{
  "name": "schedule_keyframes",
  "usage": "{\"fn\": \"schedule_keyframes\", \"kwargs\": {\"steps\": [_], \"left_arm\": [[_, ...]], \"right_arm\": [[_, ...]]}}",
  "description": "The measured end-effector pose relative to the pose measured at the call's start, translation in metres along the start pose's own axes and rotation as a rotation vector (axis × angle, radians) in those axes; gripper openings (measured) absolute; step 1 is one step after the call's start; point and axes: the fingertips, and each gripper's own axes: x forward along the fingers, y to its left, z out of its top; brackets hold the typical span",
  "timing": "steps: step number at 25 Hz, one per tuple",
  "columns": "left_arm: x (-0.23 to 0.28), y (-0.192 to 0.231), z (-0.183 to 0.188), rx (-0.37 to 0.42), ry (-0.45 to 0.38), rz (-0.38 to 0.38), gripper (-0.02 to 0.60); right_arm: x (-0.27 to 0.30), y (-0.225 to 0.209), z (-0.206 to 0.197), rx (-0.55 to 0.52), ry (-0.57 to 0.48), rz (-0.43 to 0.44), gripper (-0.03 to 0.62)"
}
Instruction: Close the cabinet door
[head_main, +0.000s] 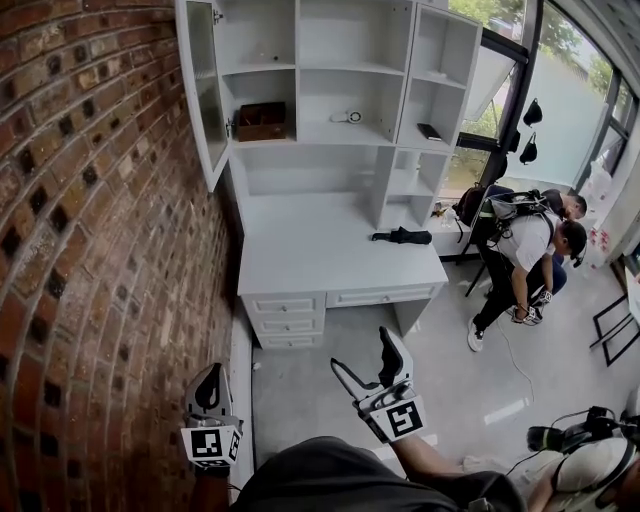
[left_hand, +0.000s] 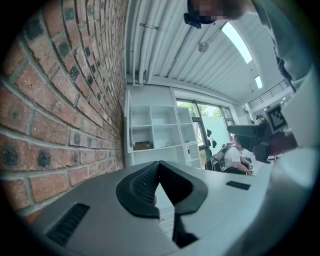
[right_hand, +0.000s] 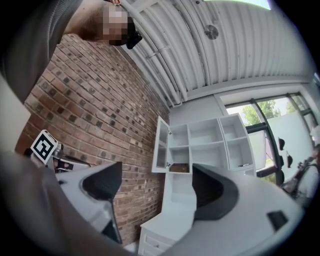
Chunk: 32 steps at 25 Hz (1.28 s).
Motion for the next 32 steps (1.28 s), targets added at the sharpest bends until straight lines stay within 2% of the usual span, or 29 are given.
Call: {"fn": "schedule_keyframes", "kwargs": {"steps": [7,18,27,32], "left_arm": [[0.005,-0.011,0.003,0.010,0.001,0.004,0.002],[0.014,-0.028,0.012,0.032,-0.014,0.072,0.002],[0.045,-0.008,0.035,0.058,-0.078,0.115,0.002],[0.079,0.019,0.030,0.053,-0.109,0.116,0.002]], "right_arm": [[-0.009,-0.011,-0.001,-0.008,0.000,-0.009,0.423],[-0.008,-0.040,-0.002,-0.011,-0.016,0.041,0.422],[0.038,-0.050,0.000,-0.008,-0.055,0.070,0.422],[0.082,-0.052,-0.008,-0.036,-0.063,0.062,0.420]]}}
